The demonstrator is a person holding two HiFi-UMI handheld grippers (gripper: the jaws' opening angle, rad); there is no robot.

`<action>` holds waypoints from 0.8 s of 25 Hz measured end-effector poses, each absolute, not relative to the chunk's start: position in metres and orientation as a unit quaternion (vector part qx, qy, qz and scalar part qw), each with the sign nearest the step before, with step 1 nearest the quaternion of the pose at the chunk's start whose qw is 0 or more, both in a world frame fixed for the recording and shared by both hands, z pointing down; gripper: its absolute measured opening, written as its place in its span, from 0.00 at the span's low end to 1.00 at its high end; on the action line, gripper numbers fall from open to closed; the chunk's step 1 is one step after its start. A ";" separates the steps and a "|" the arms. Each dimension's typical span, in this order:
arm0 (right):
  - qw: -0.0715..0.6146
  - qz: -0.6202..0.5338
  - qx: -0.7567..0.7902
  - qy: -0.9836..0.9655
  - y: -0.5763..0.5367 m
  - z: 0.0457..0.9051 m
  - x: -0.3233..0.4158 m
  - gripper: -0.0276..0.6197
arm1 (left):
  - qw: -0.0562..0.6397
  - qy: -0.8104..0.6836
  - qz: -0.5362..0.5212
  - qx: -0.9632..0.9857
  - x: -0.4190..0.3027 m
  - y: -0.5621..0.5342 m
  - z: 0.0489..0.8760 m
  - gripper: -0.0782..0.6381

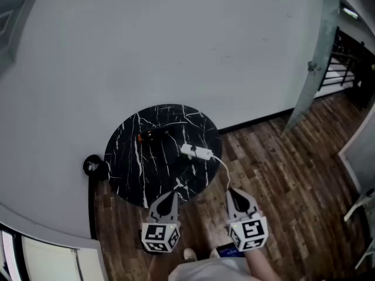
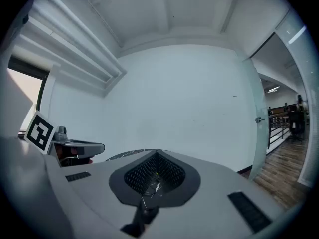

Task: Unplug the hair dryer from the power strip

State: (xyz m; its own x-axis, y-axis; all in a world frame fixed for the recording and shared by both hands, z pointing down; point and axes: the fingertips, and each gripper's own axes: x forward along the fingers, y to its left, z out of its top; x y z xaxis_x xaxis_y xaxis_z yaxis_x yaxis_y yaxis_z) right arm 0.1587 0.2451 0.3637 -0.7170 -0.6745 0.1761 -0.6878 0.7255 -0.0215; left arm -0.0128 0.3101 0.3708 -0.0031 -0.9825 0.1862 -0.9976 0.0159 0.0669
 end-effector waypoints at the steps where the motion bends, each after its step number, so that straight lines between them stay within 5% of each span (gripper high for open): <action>1: 0.077 0.045 0.368 -0.926 0.245 0.362 0.160 0.04 | 0.090 -0.707 0.042 0.700 -0.012 0.310 0.371 0.11; 20: 0.064 0.078 0.390 -0.915 0.237 0.367 0.200 0.04 | 0.095 -0.708 0.051 0.698 0.009 0.312 0.380 0.11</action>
State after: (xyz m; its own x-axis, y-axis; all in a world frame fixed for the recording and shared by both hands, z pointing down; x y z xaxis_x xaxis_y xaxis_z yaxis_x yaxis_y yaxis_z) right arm 0.2000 0.2368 0.3671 -0.6873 -0.7042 0.1780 -0.7242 0.6832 -0.0937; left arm 0.0088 0.3117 0.3801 -0.0070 -0.9786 0.2055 -0.9980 0.0198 0.0606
